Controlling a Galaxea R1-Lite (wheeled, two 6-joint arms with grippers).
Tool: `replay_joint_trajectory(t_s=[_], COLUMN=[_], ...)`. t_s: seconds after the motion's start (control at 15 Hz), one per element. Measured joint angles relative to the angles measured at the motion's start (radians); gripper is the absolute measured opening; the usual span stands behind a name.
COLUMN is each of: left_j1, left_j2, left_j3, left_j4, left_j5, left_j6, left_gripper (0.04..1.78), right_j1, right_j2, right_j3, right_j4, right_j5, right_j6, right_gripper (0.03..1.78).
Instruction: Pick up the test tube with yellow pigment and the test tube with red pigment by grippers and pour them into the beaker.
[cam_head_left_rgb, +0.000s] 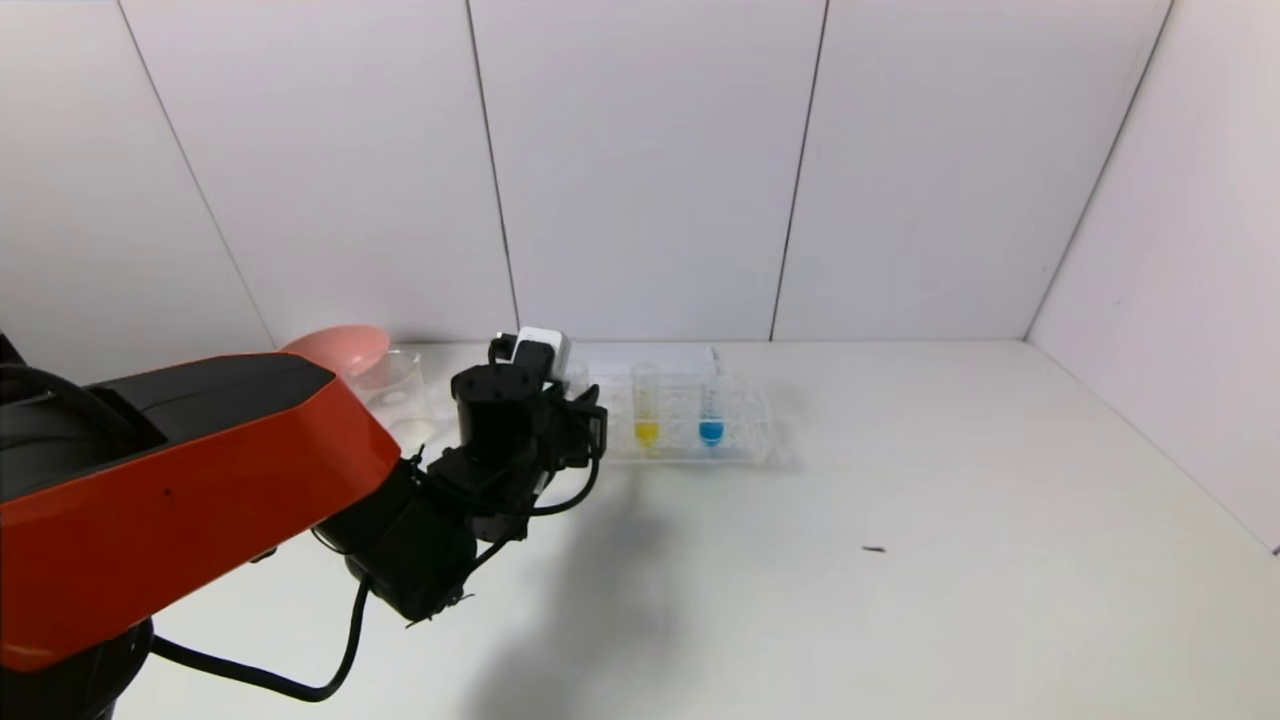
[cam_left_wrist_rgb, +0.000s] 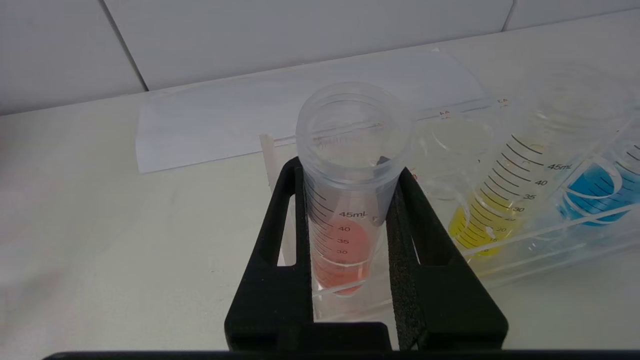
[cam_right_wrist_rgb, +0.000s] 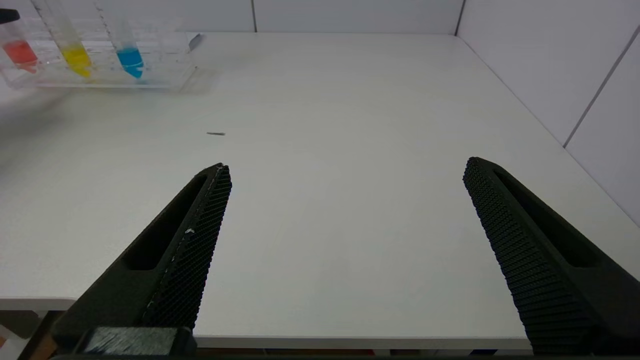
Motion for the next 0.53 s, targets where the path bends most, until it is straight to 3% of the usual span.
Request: replay_joint_trajectory(t_s=[0.53], left_j1=[0.002], left_j2=[-0.069], left_j3=[-0.026], left_j4=[0.071], left_j5=[0.000], left_j6=[0.012], left_gripper=[0.45], right_j1=[0.000], right_j2=[0.000], right_j3=[0.000], right_j4=[0.000], right_j5=[0.000], right_j6=[0.000], right_gripper=[1.70])
